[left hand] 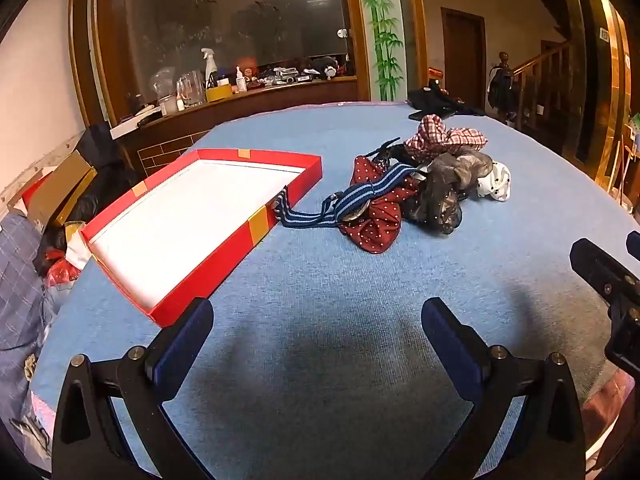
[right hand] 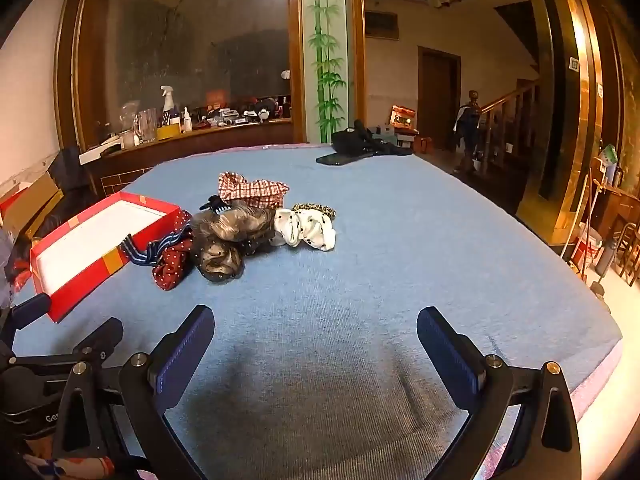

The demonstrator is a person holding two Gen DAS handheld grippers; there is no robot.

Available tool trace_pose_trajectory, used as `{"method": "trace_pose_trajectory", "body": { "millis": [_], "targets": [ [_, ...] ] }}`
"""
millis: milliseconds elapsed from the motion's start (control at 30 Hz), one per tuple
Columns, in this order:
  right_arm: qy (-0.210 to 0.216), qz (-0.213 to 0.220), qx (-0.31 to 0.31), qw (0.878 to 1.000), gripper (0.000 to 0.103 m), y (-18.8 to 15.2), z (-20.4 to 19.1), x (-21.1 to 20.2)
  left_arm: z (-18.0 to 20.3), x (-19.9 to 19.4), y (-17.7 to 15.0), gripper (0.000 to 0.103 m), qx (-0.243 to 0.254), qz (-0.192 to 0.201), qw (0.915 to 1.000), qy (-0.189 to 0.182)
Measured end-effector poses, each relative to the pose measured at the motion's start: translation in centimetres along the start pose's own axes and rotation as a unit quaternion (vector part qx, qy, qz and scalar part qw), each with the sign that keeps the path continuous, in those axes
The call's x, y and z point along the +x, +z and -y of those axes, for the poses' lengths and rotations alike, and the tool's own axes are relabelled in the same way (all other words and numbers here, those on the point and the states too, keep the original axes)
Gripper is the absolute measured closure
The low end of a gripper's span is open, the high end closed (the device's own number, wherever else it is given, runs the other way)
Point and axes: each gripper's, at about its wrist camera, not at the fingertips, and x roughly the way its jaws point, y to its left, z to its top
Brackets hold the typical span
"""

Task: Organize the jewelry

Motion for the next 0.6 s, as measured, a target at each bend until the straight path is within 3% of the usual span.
{"method": "trace_pose_trajectory", "body": {
  "millis": [600],
  "targets": [
    [0.0, -0.007, 0.008, 1.0, 0.0, 0.0, 0.5, 1.7, 0.0, 1.2, 0.3, 0.0, -0.007, -0.013, 0.9999, -0.001]
  ]
}}
